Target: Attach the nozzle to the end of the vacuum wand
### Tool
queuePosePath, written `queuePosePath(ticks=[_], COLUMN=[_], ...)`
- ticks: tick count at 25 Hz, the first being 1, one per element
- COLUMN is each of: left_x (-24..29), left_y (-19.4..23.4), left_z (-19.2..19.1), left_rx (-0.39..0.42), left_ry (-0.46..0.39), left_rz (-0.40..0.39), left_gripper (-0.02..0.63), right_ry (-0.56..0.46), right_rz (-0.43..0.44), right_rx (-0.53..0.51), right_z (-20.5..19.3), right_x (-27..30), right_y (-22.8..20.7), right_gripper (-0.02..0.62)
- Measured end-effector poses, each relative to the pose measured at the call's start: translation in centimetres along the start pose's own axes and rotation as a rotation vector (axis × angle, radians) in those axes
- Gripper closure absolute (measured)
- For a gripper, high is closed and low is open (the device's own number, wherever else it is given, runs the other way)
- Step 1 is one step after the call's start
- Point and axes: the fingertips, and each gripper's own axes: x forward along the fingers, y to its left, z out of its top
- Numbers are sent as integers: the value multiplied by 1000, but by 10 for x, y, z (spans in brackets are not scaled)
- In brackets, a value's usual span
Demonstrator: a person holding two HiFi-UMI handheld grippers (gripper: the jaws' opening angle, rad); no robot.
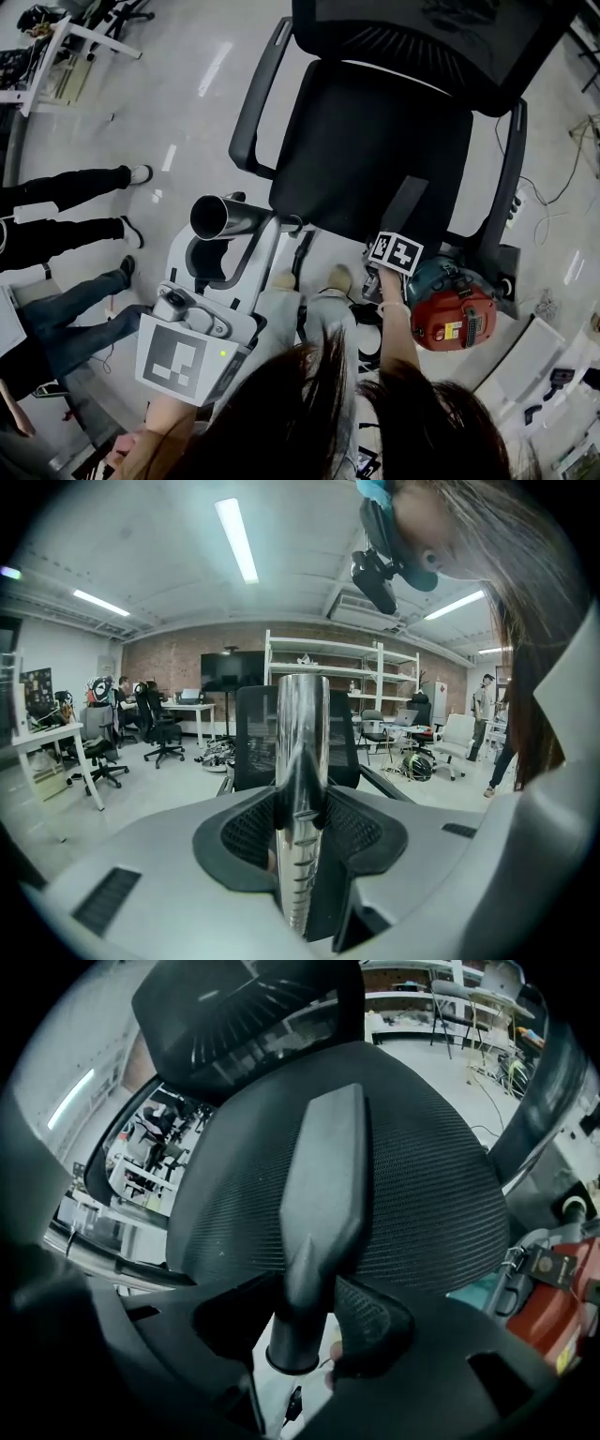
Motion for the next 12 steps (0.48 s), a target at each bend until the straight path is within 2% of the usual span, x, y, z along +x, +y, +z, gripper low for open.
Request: queuePosePath(ticks=[6, 12], left_x=[0, -1], left_y=[0, 1], left_z=[0, -1], left_rx=[-1, -2], left_ry=[-1, -2], left_rz=[1, 2], left_gripper=[448, 448], right_ry=[46, 63], right_rz=[-70, -33], right_rx=[0, -4], right_z=[1, 0], right_x=[6, 6], right_y=[-5, -5], right_gripper=[402, 405])
